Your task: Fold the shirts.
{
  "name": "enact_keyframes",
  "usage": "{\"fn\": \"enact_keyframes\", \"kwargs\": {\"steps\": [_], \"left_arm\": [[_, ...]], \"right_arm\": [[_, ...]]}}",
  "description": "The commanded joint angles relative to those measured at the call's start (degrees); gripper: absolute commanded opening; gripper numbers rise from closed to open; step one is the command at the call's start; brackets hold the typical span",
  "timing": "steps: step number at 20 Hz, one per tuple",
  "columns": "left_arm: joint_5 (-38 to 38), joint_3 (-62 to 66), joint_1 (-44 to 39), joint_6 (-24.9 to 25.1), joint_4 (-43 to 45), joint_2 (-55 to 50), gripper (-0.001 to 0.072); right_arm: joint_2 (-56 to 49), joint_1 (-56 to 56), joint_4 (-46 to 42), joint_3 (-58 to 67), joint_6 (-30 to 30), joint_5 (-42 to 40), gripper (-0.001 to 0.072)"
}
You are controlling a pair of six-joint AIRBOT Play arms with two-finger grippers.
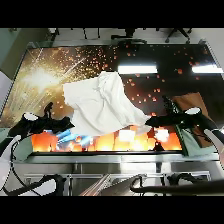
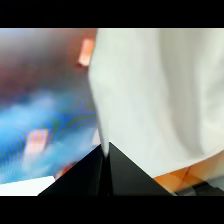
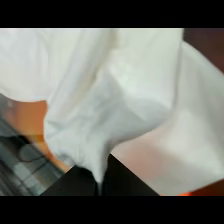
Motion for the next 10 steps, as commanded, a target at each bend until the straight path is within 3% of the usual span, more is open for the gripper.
{"fn": "enact_keyframes", "kwargs": {"steps": [1, 3, 6, 10], "left_arm": [[-10.4, 8.52, 0.33, 1.29, -0.28, 4.9, 0.0009], [-16.2, 17.4, 1.84, 0.13, -2.58, 11.5, 0.001], [-18.38, 35.47, 6.38, -1.44, -12.09, 20.87, 0.0009], [-13.44, 62.34, 14.64, -4.48, -15.02, 26.75, 0.0009]], "right_arm": [[3.5, -3.48, 13.44, 5.6, -1.68, 11.76, 0.0018], [6.99, -9.07, 25.16, 14.03, -1.46, 19.78, 0.0017], [10.23, -18.23, 40.0, 29.97, 0.68, 21.49, 0.0018], [10.95, -25.35, 43.76, 51.32, 4.63, 15.78, 0.0018]]}}
